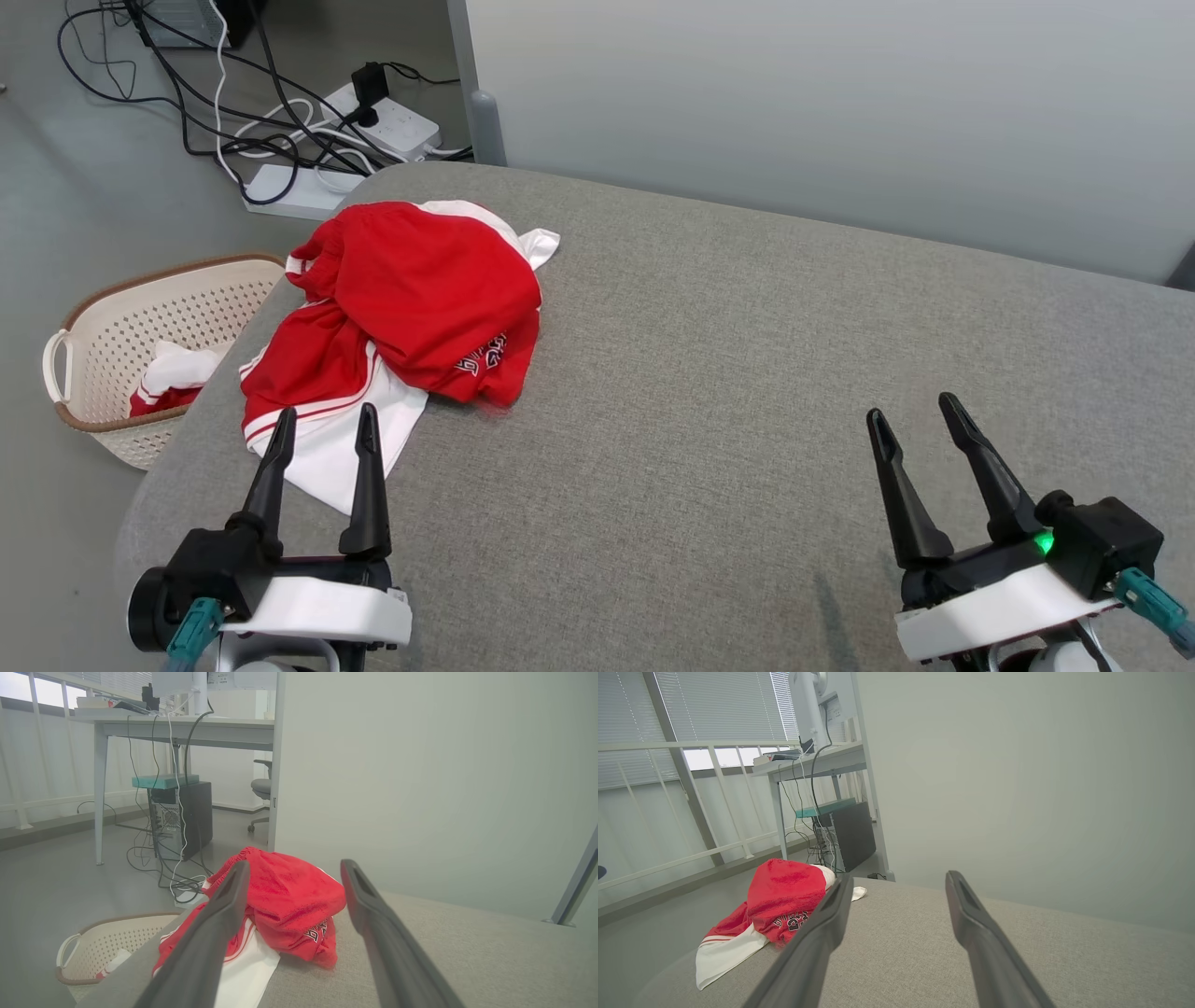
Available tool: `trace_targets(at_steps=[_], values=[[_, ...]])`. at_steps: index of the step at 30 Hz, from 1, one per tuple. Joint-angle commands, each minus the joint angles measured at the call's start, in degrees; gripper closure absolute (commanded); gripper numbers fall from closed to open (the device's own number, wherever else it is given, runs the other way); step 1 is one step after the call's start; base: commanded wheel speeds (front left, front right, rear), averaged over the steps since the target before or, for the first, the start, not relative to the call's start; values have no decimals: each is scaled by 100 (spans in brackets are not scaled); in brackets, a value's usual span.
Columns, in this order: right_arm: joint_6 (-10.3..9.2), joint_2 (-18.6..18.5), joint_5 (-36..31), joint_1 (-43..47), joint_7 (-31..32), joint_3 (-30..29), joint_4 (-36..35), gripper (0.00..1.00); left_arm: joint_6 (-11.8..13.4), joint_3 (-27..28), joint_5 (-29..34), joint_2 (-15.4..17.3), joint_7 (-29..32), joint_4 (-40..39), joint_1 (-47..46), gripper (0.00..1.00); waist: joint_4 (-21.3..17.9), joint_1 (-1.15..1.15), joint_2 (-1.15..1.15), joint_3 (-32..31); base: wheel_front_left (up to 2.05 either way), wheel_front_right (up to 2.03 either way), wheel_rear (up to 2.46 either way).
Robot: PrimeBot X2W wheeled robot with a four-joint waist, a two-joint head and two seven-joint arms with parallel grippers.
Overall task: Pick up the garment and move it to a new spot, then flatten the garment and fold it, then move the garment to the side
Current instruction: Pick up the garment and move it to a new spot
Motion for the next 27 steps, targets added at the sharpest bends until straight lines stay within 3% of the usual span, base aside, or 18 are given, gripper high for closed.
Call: trace_targets(at_steps=[1,14,27], values=[[41,-66,73,-167,-78,152,-67,0,15,185,-36,32,-58,-121,-214,0,-24,0,0,25,0,0,0],[41,-339,260,-514,-78,344,17,0,-349,292,123,32,-58,978,-1663,0,-409,0,0,679,0,0,0],[41,-639,502,-946,-78,450,-26,0,-245,358,190,117,74,3393,-3292,0,-947,0,0,1377,0,0,0]])
